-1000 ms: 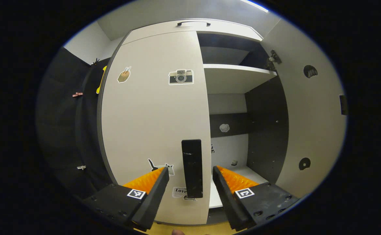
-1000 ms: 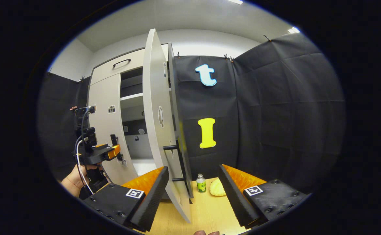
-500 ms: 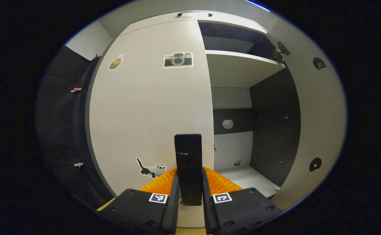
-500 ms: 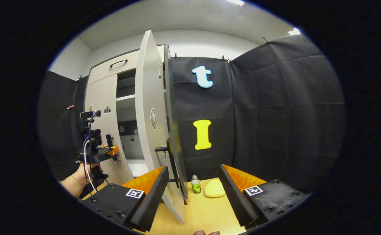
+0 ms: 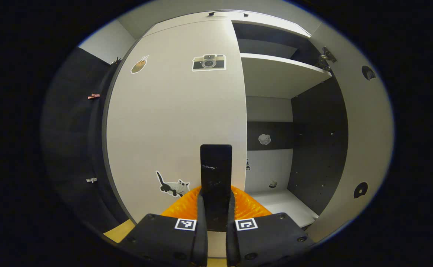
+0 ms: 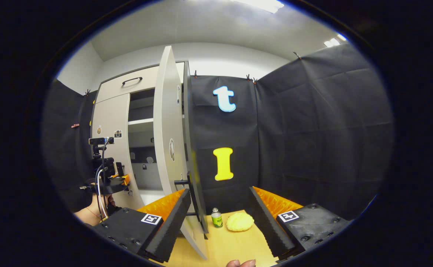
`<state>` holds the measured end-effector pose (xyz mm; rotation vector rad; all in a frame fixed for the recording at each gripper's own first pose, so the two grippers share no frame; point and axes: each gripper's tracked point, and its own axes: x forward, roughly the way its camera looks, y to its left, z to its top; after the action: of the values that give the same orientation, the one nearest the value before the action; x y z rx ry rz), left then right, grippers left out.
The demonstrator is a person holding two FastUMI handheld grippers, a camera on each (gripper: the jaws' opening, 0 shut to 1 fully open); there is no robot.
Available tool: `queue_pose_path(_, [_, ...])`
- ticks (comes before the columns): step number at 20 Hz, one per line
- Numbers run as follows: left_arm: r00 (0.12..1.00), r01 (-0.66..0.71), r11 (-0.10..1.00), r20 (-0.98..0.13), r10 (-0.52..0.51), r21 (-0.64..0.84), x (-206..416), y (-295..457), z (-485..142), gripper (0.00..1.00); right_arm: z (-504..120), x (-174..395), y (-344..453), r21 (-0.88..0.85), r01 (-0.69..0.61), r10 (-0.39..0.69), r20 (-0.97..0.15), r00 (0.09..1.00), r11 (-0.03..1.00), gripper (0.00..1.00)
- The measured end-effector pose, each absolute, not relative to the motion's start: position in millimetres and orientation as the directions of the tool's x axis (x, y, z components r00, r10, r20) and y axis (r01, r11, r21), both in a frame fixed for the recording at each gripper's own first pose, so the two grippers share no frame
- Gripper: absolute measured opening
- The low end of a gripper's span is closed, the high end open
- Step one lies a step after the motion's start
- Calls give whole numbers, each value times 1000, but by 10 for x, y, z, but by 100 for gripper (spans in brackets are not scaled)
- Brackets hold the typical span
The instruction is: Open the right door of the double-door shoe cabinet with the right hand, and open the left door with the left hand.
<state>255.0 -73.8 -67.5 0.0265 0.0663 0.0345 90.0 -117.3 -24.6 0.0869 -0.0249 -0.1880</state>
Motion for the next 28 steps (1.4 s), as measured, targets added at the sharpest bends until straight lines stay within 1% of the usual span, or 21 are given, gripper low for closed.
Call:
queue_pose_path(1, [997,-22,1000,-71,23,18,2532,-742,-680,23,-271,870,-1194,56,202,-204,19,979,978,98])
queue_pose_path(2, [997,-7,1000,-82,7,3,2503,-738,-680,23,-281,866,-1159,43,198,-199,14,980,979,100])
queue_pose_path(3, [996,8,1000,-92,-9,-9,2457,-727,-682,22,-298,857,-1131,45,203,-203,-1,979,978,98])
queue_pose_path(7, [992,53,999,-114,-53,-9,2087,-623,-674,22,-261,895,-1082,75,210,-210,-13,978,975,98])
queue_pose_path(8, [991,64,998,-114,-66,-16,1986,-582,-669,22,-248,868,-1055,63,215,-215,-5,977,975,100])
queue_pose_path(9, [990,76,997,-117,-79,-27,1883,-534,-666,20,-239,829,-1043,37,227,-227,-1,974,973,98])
queue_pose_path(10, [989,86,996,-119,-89,-37,1789,-491,-659,20,-231,744,-1000,9,232,-232,3,973,973,98])
queue_pose_path(13, [987,109,994,-117,-112,-34,1563,-361,-652,20,-266,693,-729,-40,199,-199,-14,980,979,98])
queue_pose_path(16, [982,133,988,-124,-141,-74,1379,-229,-655,20,-255,724,-522,-46,183,-184,-20,983,982,96])
queue_pose_path(19, [981,142,987,-125,-150,-71,1221,-82,-640,20,-253,734,-336,-52,176,-177,-21,984,983,97])
queue_pose_path(24, [974,173,981,-134,-183,-85,1018,129,-639,19,-302,749,-16,2,144,-144,-45,989,990,98])
queue_pose_path(28, [971,178,980,-146,-190,-89,856,375,-648,20,-263,752,197,-1,135,-134,-32,990,991,98])
